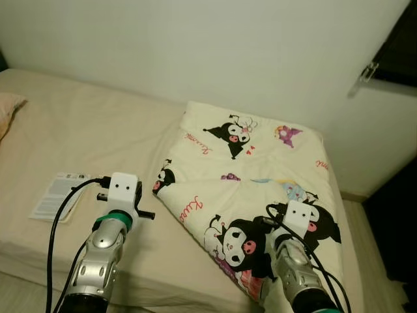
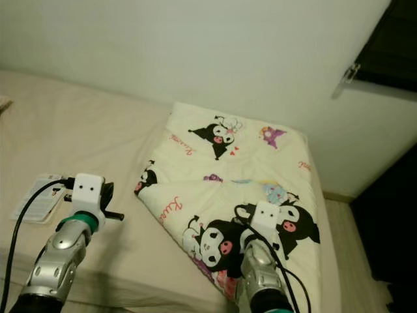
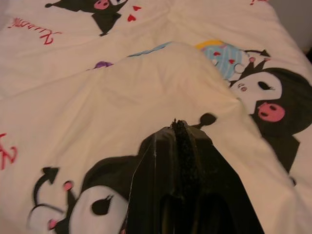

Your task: Clean up the room

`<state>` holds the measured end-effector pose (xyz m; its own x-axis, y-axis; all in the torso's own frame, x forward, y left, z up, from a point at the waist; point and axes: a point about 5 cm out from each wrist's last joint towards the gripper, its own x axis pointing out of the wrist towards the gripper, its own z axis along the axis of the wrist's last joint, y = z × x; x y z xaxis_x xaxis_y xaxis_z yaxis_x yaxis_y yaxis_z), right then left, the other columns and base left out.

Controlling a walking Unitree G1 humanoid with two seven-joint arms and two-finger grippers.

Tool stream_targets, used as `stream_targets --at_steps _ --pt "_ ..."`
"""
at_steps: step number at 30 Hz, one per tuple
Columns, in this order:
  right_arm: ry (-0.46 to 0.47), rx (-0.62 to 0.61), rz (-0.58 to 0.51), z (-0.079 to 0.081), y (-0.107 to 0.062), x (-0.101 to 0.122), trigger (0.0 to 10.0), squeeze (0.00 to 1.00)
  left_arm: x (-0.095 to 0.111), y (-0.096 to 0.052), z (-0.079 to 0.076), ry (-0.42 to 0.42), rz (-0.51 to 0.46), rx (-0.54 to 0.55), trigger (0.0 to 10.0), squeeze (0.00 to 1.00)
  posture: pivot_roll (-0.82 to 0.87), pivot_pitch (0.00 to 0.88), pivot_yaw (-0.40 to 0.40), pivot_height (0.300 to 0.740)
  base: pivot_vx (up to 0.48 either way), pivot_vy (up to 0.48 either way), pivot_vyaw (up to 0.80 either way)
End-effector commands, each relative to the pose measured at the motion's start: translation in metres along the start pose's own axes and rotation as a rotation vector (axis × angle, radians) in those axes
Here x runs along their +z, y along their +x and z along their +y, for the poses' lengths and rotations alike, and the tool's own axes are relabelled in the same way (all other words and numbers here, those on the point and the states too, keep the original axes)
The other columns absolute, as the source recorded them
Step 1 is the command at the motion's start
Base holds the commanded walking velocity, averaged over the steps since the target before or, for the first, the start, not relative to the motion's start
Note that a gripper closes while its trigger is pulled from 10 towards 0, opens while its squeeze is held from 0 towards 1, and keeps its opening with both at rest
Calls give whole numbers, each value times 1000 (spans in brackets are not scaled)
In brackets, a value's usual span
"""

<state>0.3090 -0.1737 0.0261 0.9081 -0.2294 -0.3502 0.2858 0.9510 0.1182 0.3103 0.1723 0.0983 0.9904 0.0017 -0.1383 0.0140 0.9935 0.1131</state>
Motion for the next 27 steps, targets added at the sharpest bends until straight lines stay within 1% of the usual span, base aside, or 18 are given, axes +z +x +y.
stream_targets --at_steps 1,3,10,21,27 --pt "-10 10 20 2 -2 -6 10000 0 -4 -2 2 -7 18 11 10000 0 145 0 -71 740 0 480 0" --pt "-14 12 21 1 -2 -6 10000 0 -4 -3 1 -7 14 16 10000 0 144 0 -73 740 0 364 0" --pt "-16 23 23 3 -3 -8 10000 0 -10 -6 0 39 42 5 10000 0 145 0 -74 740 0 0 0" --pt "-10 14 39 0 -4 -11 10000 0 -14 -9 -1 52 61 -14 10000 0 142 0 -70 740 0 0 0" --pt "12 13 51 0 -5 -12 10000 0 -14 -9 -1 60 64 -18 10000 0 142 0 -67 740 0 0 -800"
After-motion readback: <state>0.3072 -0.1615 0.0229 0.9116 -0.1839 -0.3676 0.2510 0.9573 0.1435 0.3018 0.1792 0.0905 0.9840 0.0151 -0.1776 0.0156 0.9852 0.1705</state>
